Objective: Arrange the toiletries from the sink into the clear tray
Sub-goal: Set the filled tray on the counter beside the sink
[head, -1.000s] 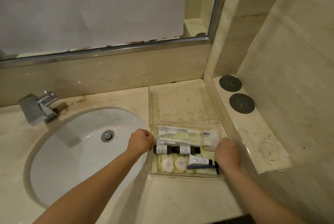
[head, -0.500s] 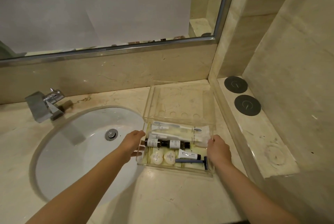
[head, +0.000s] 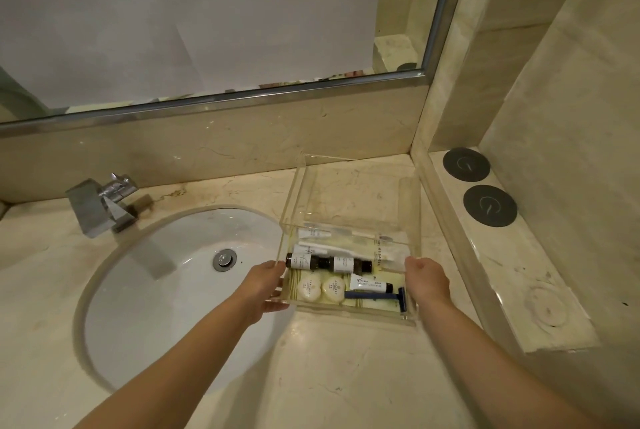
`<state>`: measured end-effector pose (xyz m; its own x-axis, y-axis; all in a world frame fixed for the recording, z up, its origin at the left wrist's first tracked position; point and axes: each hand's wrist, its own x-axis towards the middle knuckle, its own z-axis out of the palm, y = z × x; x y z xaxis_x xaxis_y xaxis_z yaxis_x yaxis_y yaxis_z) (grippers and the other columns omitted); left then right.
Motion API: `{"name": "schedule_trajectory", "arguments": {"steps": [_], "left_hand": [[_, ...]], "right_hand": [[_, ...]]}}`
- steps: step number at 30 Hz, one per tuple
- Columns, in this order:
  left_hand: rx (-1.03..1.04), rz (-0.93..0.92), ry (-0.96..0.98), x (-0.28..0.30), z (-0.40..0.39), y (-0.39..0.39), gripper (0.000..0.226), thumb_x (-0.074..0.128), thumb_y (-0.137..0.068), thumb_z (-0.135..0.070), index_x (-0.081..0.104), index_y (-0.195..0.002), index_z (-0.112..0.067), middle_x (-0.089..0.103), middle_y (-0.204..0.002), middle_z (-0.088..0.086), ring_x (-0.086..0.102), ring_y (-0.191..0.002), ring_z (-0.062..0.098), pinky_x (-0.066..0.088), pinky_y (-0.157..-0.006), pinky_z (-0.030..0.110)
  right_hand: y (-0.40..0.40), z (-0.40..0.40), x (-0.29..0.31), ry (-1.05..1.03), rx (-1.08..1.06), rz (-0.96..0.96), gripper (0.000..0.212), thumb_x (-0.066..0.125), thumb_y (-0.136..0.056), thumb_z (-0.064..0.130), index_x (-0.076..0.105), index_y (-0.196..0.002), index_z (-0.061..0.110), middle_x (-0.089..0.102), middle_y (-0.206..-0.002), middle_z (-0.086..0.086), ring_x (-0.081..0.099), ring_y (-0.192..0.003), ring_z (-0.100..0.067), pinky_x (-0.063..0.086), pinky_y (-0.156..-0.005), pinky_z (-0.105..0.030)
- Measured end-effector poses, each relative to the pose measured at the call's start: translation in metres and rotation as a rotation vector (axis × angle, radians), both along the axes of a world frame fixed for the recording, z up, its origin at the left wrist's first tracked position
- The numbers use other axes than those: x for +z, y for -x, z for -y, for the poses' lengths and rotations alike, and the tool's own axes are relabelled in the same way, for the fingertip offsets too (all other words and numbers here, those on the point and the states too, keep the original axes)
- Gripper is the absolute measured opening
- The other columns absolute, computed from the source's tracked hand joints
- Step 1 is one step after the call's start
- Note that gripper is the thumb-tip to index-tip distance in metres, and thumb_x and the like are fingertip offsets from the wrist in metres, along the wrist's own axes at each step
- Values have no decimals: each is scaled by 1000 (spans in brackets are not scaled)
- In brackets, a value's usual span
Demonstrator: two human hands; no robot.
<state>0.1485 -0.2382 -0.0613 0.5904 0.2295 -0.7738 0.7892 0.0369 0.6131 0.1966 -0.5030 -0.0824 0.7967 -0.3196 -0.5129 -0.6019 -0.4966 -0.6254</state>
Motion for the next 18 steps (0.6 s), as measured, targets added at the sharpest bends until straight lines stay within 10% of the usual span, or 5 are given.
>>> {"name": "schedule_trajectory", "arguments": {"steps": [6, 14, 18], "left_hand": [[119, 78, 42, 3, -1, -21, 23, 44, -101, -19, 54, -120, -12, 63, -101, 15, 63, -87, 32, 55, -88, 49], [243, 98, 216, 8, 4, -42, 36, 51, -95, -6, 48, -131, -1, 55, -116, 24, 62, -86, 32, 57, -72, 44], [285, 97, 217, 10, 8, -52, 39, 54, -94, -9, 48, -131, -1, 45, -135, 26, 59, -99, 36, 57, -69, 43]], "right_hand": [[8, -4, 3, -116, -25, 18, 28, 37, -92, 39, 58, -90, 21, 64, -86, -5, 62, -81, -27, 53, -83, -46], [17, -12, 4, -446, -146, -121, 39, 35, -94, 48, 53, -99, 15, 63, -82, -21, 60, -48, -30, 48, -46, -32], [8, -13, 10, -598, -305, -99, 30, 42, -98, 40, 53, -85, 15, 62, -86, -25, 61, -53, -31, 52, -53, -36]]}}
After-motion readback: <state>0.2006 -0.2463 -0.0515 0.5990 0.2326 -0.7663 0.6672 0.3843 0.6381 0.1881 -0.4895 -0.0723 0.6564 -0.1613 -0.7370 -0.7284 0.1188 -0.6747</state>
